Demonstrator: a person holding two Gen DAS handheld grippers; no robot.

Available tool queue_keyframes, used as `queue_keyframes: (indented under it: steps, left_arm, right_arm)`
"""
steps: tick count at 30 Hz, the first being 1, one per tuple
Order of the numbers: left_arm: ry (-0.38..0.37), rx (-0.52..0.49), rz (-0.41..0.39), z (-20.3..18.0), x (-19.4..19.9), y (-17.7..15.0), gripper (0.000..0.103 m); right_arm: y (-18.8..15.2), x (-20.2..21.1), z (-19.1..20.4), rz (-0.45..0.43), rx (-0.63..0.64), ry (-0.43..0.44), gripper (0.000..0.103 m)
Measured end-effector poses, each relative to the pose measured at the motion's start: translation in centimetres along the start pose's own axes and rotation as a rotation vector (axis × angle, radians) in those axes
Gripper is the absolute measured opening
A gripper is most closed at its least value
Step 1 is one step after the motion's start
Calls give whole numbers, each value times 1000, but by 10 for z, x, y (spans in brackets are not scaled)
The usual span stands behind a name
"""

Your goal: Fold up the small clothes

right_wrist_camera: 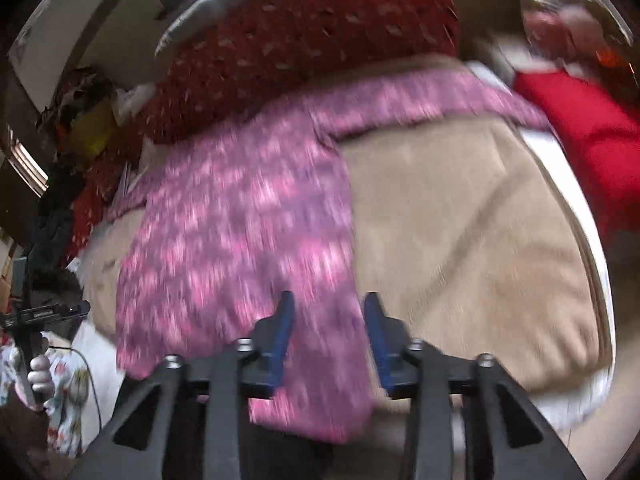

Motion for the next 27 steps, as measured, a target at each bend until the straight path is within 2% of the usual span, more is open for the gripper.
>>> queue_keyframes:
  steps: [4, 6, 9, 12, 13, 15, 16, 17, 18, 21, 24, 26, 27]
  left_arm:
    - [31, -5, 45, -30, -49, 22, 48]
    - [47, 13, 93, -39, -80, 23, 48]
    - [82, 24, 159, -47, -112, 17, 48]
    - [99, -33, 148, -52, -113, 18, 53]
    - [97, -48, 154, -54, -113, 18, 53]
    - [74, -48, 165, -54, -113, 20, 53]
    - [64, -44, 169, -55, -114, 22, 53]
    - [48, -36, 172, -54, -113, 23, 53]
    - [31, -28, 172, -55, -112, 24, 53]
    - [-16, -26, 170, -62, -110, 35, 53]
    - [-4, -73, 157, -70, -112, 52, 53]
    - [13, -105, 139, -76, -114, 67, 53]
    - [24, -116, 130, -78, -116, 76, 53]
  right_arm:
    - [30, -42, 25, -8, 35, -19, 45]
    - [29, -68, 24, 11, 48, -45, 44]
    - [3, -116, 12, 152, 82, -112, 40]
    - [25, -99, 1, 78, 23, -33, 40]
    - [46, -83, -20, 17, -45, -23, 43]
    - [78, -62, -69, -71, -163, -57, 50]
    - [98, -48, -116, -120, -277, -104, 54]
    - [107, -41, -148, -143, -356, -133, 61]
    - [117, -33, -196, -172, -481, -173, 62]
    - [125, -28, -290, -204, -753, -213, 62]
    - [128, -46, -335, -208, -920, -178, 62]
    - [132, -63, -345, -212, -981, -128, 63]
    - [136, -70, -349, -228, -1007, -124, 68]
Point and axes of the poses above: each gripper's, at about its wrist camera, not at the fingertips, and x roughly against the way its jaws point, z to its left, y to its top, the point moved 9 cm from there along -x, roughly the way its jaws point, and after that the axes turned 1 degree about -y, right-handed, at the moved point
